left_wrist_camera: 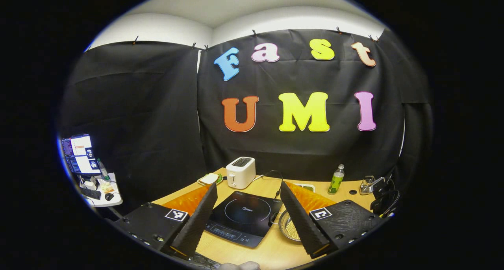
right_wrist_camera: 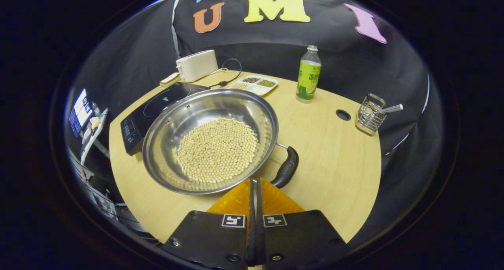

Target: First push the handle of the pot to place it horizontally, then grasp the pot with both hands and set it on the induction cooktop.

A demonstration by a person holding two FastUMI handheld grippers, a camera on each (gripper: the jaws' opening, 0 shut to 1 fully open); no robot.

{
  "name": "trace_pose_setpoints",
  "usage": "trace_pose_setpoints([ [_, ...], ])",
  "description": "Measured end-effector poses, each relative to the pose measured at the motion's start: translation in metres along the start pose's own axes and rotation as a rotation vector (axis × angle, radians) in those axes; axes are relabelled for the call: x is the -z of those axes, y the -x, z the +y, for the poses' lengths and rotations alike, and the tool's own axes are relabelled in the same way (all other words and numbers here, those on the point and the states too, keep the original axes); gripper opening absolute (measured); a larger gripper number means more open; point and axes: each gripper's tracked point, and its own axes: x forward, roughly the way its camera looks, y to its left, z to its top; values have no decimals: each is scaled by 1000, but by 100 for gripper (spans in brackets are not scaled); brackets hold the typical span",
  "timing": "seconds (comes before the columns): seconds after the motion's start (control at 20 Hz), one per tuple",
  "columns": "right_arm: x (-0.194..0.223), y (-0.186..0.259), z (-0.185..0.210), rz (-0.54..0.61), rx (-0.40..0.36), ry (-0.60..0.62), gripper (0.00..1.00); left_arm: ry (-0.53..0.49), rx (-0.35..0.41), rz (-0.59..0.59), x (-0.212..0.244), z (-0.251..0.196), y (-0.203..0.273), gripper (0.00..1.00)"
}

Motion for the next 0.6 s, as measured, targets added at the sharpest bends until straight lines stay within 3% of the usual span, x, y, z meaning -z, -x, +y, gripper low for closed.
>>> trace_pose_setpoints([
  [0.25,-6,25,-3,-65,68,-3,1,-25,60,-14,8,-1,-18,96],
  [0.35,-6,39,-4,-85,118,-15,12,-42,111,-3,17,-2,-30,96],
  [0.4,-8,47,-2,-93,143,-21,31,-47,142,6,21,-4,-36,96],
  [0.55,-7,69,3,-126,233,-73,75,-50,240,25,35,-6,-53,96],
  [0.6,-7,76,6,-132,266,-94,82,-56,263,34,41,-4,-59,96],
])
